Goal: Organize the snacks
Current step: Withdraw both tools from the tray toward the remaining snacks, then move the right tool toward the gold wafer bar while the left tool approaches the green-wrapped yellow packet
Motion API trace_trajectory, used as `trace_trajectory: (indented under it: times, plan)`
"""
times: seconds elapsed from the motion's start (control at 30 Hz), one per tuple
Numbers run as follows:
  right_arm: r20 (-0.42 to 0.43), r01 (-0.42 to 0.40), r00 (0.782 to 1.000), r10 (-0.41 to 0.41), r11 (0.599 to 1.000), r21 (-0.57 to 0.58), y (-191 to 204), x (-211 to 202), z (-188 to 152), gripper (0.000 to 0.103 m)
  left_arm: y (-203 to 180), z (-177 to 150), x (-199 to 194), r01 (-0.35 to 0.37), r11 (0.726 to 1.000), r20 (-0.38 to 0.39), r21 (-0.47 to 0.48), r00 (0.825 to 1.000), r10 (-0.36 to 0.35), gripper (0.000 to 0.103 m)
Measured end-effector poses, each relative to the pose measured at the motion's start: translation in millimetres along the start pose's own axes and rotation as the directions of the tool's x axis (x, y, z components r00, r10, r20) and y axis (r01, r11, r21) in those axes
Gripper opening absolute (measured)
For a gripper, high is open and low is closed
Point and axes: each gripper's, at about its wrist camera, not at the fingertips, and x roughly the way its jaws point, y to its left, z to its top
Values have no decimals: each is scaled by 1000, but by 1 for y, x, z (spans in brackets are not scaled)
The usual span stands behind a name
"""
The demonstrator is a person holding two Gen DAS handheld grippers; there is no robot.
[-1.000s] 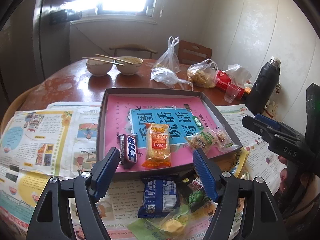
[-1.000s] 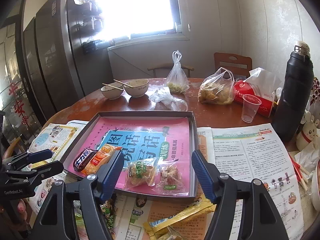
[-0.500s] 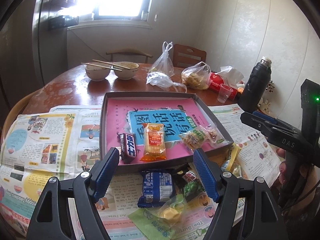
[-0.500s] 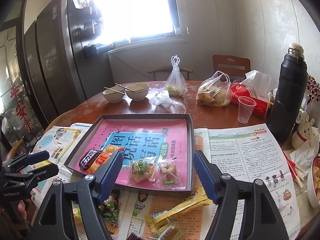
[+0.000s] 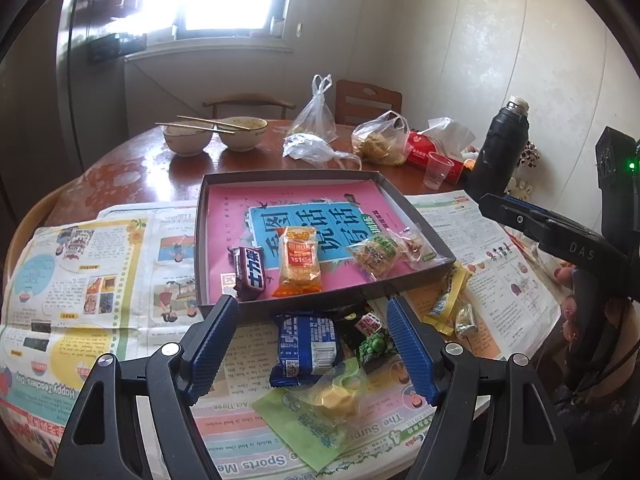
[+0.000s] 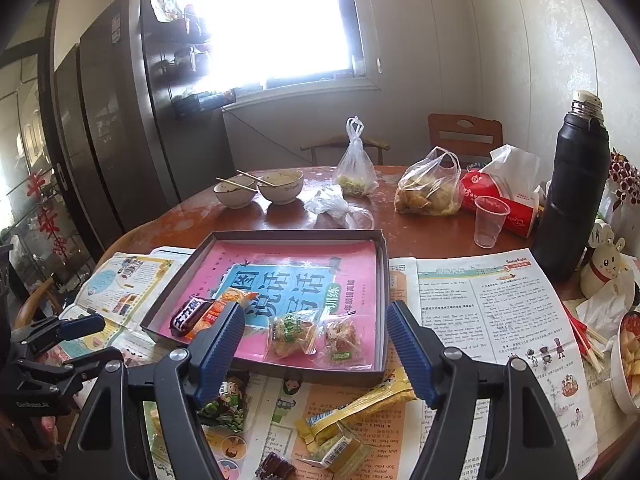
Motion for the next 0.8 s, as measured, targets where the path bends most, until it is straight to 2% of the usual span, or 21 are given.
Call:
trace_trajectory:
  times: [0.13, 0.47, 0.8]
  plan:
    - [0, -24, 1000, 24, 1000, 11, -2, -3, -1, 75, -2, -4, 1, -3, 1000, -7, 9, 1000, 3, 78]
    - [-14, -18, 1000, 18, 1000, -12, -4, -11, -10, 76, -3, -13, 1, 16, 1000, -34, 13, 999, -15, 78]
    - [-70, -1, 998, 1, 1000, 8, -16, -5, -28, 76, -5, -26, 7, 13, 999, -75, 41, 997, -10, 78]
